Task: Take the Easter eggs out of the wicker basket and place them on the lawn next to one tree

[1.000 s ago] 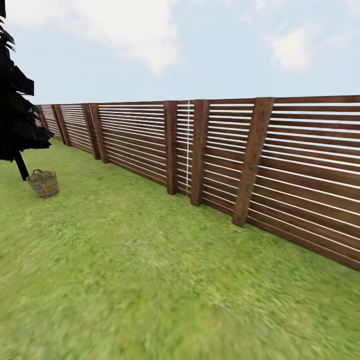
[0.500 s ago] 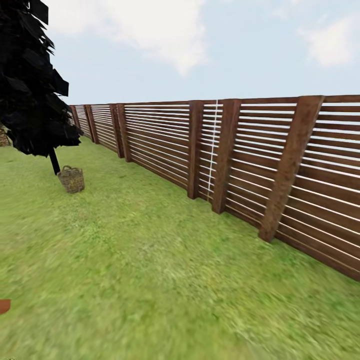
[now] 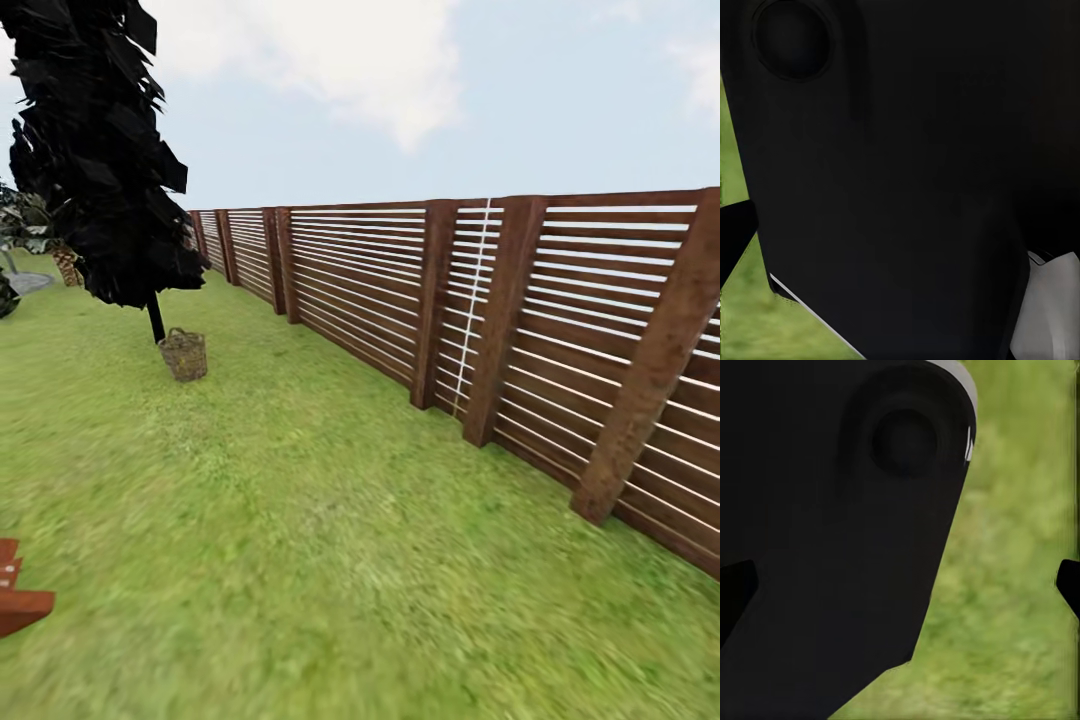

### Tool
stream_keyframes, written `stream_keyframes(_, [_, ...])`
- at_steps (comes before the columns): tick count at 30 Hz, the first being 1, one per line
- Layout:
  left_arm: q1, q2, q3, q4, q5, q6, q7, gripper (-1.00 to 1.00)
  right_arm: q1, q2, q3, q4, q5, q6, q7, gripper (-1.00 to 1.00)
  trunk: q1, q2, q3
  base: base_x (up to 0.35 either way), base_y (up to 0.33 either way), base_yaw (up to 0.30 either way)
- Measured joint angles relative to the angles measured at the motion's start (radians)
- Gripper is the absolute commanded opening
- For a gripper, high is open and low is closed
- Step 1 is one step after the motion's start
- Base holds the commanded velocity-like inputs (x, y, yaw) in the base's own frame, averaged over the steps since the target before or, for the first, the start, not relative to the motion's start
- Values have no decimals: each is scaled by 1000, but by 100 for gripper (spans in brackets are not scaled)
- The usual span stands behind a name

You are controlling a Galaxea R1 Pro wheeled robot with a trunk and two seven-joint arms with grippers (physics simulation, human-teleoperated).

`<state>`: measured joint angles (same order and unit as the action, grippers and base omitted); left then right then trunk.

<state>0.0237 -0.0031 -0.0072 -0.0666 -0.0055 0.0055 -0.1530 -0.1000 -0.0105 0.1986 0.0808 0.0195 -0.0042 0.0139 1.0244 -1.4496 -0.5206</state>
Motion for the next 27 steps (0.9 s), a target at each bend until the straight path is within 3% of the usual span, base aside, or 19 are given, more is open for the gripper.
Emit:
stream_keyframes(15, [0, 0, 0, 0, 0, 0, 1, 100, 0, 0, 0, 0, 0, 0, 0, 100, 0, 0, 0, 335, 0, 14])
stream_keyframes(27, [0, 0, 0, 0, 0, 0, 1, 100, 0, 1, 0, 2, 1, 0, 1, 100, 0, 0, 0, 335, 0, 238])
